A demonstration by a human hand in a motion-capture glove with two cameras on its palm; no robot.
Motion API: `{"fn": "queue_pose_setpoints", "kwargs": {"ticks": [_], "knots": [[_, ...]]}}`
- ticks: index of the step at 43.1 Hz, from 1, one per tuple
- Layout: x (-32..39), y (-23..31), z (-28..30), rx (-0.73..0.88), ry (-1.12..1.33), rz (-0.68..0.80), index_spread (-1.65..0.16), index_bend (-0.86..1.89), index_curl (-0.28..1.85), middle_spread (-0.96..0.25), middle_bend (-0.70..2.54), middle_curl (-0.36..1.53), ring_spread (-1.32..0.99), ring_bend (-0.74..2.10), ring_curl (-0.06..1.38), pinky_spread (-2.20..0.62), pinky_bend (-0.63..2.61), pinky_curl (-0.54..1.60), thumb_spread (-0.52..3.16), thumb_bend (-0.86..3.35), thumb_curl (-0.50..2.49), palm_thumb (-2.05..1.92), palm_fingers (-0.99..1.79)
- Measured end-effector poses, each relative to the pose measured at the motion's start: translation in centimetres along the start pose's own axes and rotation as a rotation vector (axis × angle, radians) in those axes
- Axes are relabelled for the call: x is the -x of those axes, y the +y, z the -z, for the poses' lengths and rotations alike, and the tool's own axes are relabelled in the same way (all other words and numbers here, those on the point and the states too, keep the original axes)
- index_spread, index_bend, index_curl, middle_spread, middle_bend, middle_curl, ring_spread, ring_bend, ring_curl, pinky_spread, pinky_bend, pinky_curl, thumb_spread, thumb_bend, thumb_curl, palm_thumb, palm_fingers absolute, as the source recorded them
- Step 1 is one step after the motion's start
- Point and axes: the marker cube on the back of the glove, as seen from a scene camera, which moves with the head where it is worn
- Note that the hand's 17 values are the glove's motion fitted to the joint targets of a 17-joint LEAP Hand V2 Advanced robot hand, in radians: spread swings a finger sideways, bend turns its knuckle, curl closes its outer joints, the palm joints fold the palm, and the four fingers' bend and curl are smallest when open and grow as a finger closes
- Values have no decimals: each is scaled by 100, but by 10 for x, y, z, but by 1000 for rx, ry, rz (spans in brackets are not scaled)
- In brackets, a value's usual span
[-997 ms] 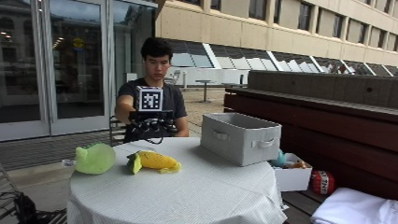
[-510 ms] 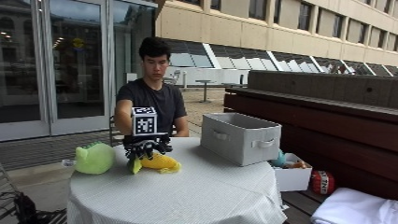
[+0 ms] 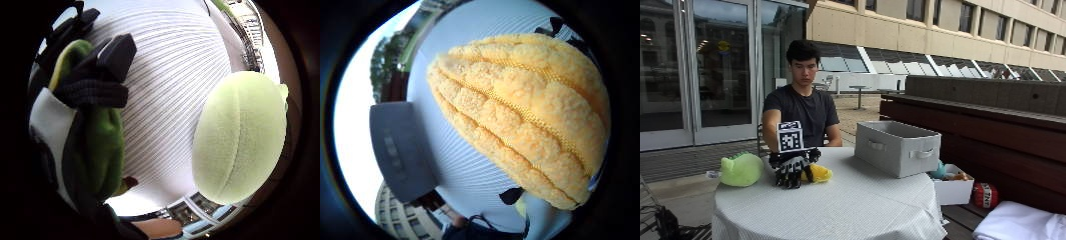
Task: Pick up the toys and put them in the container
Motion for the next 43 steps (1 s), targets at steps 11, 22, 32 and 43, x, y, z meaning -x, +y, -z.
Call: {"fn": "queue_pose_setpoints", "kwargs": {"ticks": [11,22,32,43], "knots": [[-1,0,27,-23,42,1,-16,80,44,-11,34,51,-29,71,42,-33,65,29,128,51,54,93,122],[3,8,75,-54,74,-18,-14,54,43,-17,68,58,-34,86,44,-42,70,33,107,40,61,84,123],[42,21,155,-176,62,-58,-22,35,40,-28,70,58,-40,105,48,-47,74,35,90,23,64,69,120],[110,40,231,-357,102,115,-28,31,43,-34,80,62,-41,111,50,-49,75,36,73,14,71,68,122]]}}
